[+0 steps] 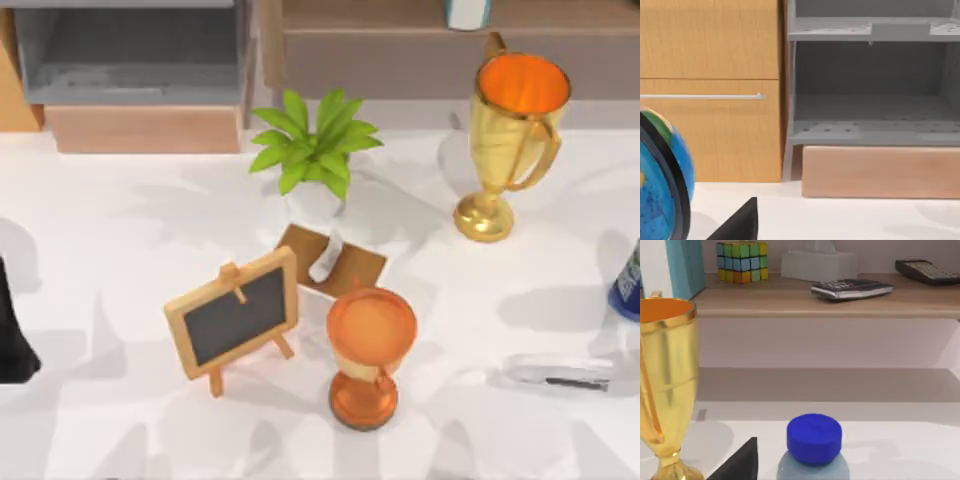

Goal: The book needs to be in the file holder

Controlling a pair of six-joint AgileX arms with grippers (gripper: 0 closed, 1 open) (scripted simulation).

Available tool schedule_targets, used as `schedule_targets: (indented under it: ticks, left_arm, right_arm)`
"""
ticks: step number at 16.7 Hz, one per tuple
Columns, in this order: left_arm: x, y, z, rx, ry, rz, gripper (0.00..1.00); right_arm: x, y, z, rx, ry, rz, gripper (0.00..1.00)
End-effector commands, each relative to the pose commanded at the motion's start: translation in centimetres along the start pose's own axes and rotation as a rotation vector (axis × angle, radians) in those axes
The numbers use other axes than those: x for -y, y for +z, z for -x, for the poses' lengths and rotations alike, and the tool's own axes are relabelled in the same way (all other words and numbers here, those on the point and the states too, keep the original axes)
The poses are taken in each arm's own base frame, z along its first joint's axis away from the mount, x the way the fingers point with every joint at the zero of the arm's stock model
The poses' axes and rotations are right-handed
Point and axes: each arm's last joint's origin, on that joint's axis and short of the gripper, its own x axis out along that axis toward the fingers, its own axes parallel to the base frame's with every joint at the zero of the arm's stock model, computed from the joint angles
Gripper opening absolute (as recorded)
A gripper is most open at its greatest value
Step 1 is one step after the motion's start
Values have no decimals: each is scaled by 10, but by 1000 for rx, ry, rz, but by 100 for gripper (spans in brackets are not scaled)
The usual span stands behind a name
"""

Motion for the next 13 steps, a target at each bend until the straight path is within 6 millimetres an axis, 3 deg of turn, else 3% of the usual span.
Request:
schedule_targets:
  ticks: [3,6,10,13]
  left_arm:
    - [0,3,0,3,0,-1,100]
    - [3,29,-1,29,-1,-6,100]
    - [14,101,-16,87,-13,-5,100]
    - [36,165,-52,115,-29,5,100]
  right_arm:
    - [0,0,0,0,0,0,100]
    - [0,0,0,0,0,0,100]
    - [0,0,0,0,0,0,100]
    - [0,0,0,0,0,0,100]
